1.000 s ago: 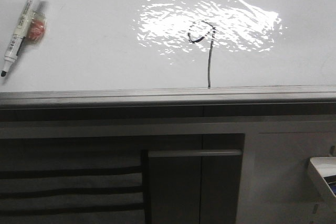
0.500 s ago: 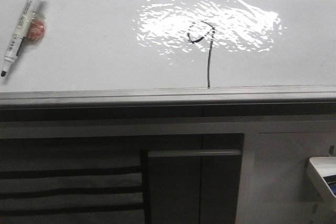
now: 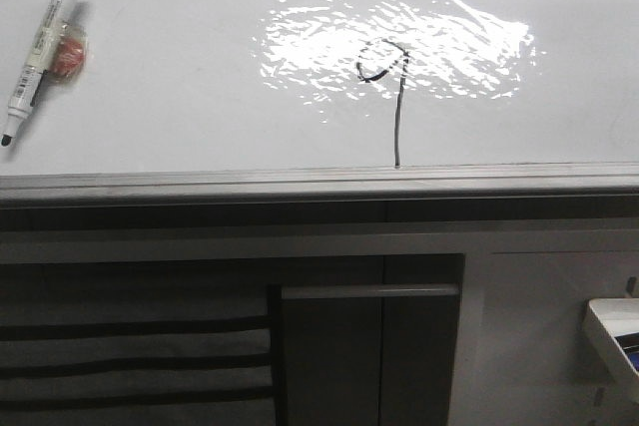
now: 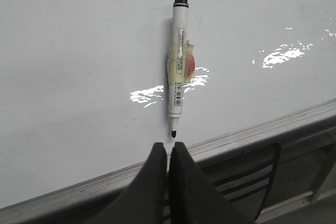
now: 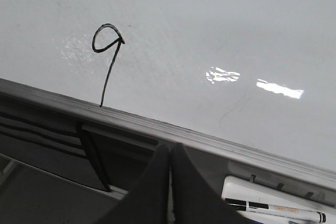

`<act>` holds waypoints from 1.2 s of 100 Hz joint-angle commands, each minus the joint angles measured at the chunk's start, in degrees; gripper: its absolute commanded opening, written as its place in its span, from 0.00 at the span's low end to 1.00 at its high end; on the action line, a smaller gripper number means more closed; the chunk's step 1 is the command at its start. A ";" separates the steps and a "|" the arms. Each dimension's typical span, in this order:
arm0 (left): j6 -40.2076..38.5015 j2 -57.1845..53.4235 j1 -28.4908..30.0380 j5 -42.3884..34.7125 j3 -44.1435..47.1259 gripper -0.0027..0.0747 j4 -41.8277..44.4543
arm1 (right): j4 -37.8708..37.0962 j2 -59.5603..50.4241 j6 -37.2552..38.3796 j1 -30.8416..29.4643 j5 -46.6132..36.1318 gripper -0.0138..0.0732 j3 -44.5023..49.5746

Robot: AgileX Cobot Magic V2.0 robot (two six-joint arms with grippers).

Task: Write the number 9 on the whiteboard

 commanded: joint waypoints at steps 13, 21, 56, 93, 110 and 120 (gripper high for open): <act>-0.07 -1.55 0.28 -4.69 -0.70 0.01 -0.30 | 0.43 0.11 0.12 -0.40 -4.08 0.08 -1.40; -0.07 -4.74 0.96 -7.92 2.25 0.01 -0.30 | 0.43 0.11 0.12 -0.40 -4.08 0.08 -1.40; -0.19 -27.10 13.48 -20.07 23.58 0.01 -9.15 | 0.43 0.11 0.12 -0.40 -4.08 0.08 -1.40; -0.19 -34.13 13.83 -23.42 29.57 0.01 -9.63 | 0.43 0.11 0.12 -0.40 -3.92 0.08 -1.40; -0.19 -34.13 13.83 -23.42 29.57 0.01 -9.63 | 0.43 0.11 0.12 -0.40 -3.92 0.08 -1.40; -0.19 -34.13 13.83 -23.42 29.57 0.01 -9.63 | 0.43 0.11 0.12 -0.40 -3.92 0.08 -1.40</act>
